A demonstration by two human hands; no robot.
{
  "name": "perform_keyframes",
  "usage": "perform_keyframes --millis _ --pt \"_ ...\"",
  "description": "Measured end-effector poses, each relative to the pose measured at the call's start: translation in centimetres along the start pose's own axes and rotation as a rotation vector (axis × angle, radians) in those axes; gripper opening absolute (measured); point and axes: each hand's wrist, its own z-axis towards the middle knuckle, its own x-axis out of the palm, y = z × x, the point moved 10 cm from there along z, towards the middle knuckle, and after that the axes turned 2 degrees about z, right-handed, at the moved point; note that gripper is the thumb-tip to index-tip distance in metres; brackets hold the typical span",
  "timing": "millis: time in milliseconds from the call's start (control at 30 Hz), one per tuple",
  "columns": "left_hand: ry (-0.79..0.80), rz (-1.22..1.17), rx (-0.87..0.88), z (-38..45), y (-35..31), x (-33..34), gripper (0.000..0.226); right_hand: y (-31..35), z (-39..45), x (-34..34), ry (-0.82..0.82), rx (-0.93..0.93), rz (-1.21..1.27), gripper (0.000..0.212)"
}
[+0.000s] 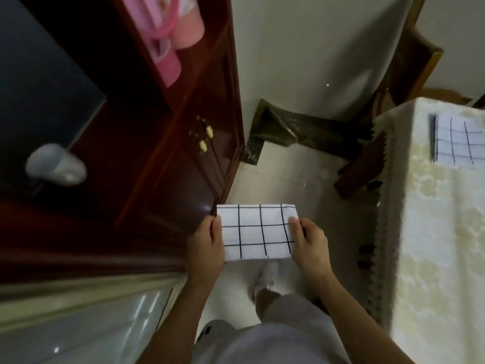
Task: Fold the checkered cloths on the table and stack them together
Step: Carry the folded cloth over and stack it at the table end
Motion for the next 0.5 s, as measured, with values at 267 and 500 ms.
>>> perform_keyframes --millis 267,500 --pt "0.083 0.001 0.079 10.2 -6.4 7.2 0.036 2.6 10.5 -4.9 -0.138 -0.003 -0.018 0.045" --pt "0.201 0.001 0.141 17.0 -10.4 13.0 0.033 2.8 16.8 -7.9 -0.22 0.052 0.008 0.044"
